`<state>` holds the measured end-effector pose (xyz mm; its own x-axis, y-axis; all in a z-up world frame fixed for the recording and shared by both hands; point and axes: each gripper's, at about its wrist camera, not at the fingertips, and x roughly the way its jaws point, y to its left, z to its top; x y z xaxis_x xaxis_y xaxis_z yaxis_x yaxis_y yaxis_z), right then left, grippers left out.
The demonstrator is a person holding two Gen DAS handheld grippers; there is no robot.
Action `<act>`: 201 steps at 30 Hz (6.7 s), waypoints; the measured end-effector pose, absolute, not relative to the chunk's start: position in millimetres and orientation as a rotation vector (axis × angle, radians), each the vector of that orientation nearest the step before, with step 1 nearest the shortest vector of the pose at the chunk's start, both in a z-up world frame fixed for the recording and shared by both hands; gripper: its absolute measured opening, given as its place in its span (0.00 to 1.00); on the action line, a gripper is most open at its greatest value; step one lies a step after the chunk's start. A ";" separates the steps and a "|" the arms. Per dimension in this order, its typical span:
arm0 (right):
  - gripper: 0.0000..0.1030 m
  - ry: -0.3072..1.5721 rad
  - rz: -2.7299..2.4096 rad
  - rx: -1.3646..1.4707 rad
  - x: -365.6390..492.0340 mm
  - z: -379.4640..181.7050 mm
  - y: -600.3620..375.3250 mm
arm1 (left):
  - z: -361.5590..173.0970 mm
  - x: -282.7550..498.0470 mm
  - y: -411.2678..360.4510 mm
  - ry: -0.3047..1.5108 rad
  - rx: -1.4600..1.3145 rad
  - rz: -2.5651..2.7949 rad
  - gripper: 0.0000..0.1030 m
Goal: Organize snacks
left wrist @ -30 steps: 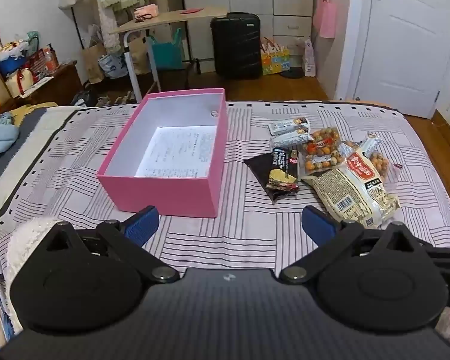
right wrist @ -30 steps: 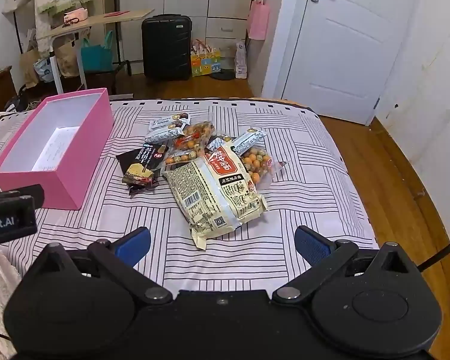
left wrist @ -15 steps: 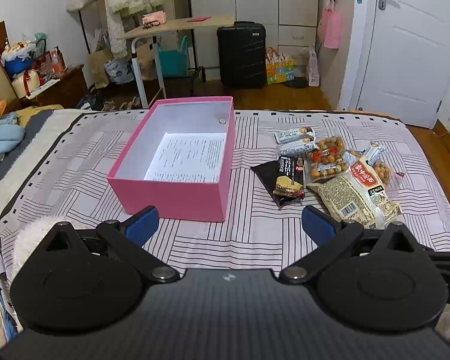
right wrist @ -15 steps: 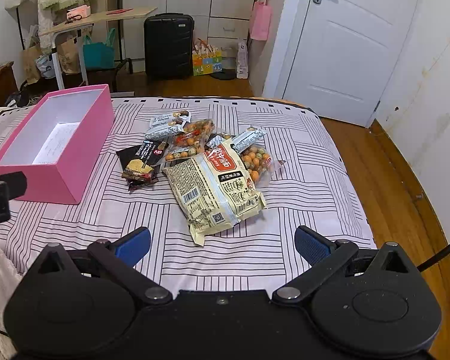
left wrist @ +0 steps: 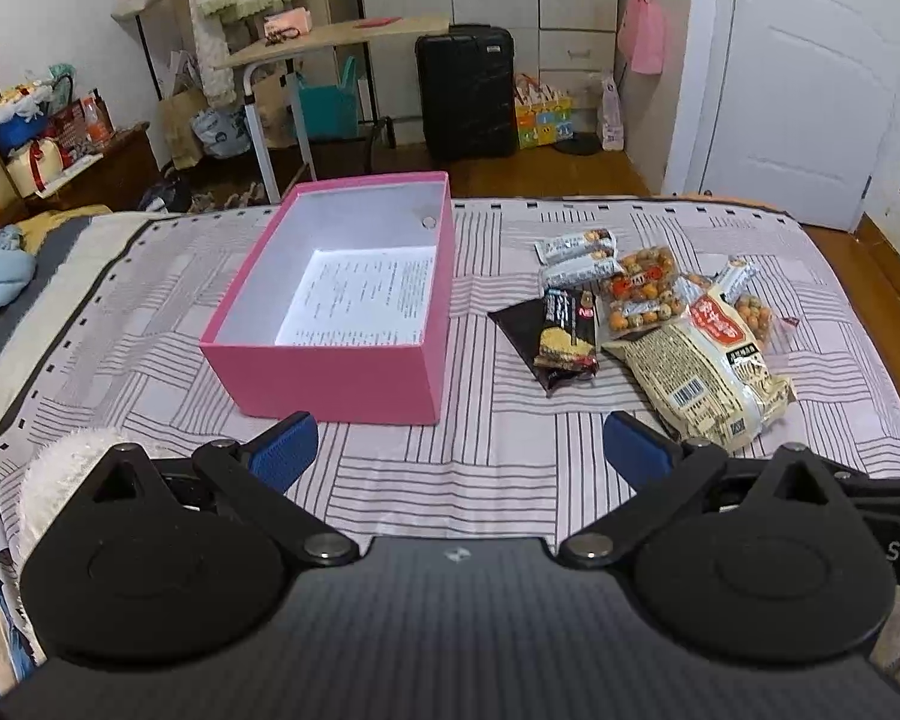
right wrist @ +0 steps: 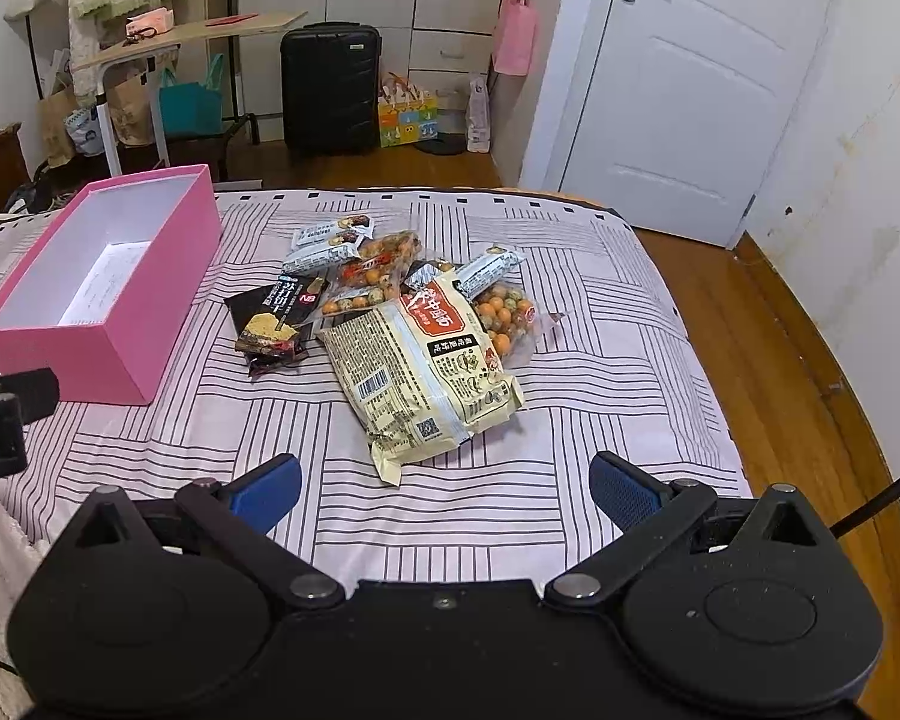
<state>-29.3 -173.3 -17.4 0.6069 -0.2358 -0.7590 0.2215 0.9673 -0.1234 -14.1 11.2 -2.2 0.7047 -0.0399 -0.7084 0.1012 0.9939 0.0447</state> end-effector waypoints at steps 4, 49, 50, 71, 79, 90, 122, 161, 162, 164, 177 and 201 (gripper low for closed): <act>1.00 0.882 -0.266 -0.013 -29.7 -17.9 -175.6 | -5.0 -11.7 9.7 0.808 0.085 -0.079 1.00; 1.00 0.914 -0.211 0.023 -31.4 -32.5 -187.8 | -0.7 -20.6 10.3 0.818 0.100 -0.111 1.00; 1.00 0.903 -0.185 0.023 -30.4 -30.1 -188.8 | -0.2 -19.4 10.1 0.820 0.100 -0.116 1.00; 0.99 0.758 0.270 -0.187 84.0 -59.1 -253.1 | -21.6 112.1 -61.7 0.905 0.088 -0.293 0.97; 0.99 0.910 0.353 -0.195 125.6 -114.6 -271.6 | -79.6 147.4 -79.1 0.964 -0.078 -0.339 0.95; 1.00 1.006 0.378 -0.110 132.9 -147.4 -283.7 | -154.3 161.3 -90.0 1.019 -0.233 -0.396 0.90; 0.95 1.175 0.331 0.066 147.9 -151.2 -289.8 | -194.2 157.3 -105.3 1.147 -0.444 -0.505 0.55; 0.93 1.032 0.510 0.007 98.9 -4.3 -124.1 | -42.8 89.5 69.2 1.066 -0.433 -0.446 0.58; 0.93 1.023 0.525 0.010 105.2 -0.5 -120.4 | -38.0 92.2 75.1 1.050 -0.430 -0.441 0.58; 0.93 1.008 0.552 0.018 116.8 4.7 -113.9 | -29.9 99.8 87.0 1.023 -0.424 -0.431 0.58; 0.79 0.899 0.573 0.096 216.0 -18.1 -67.4 | -33.3 211.6 151.3 0.964 -0.372 -0.400 0.59; 0.84 0.991 0.363 -0.024 317.7 -106.1 16.6 | -118.1 357.0 165.2 1.099 -0.189 -0.288 0.68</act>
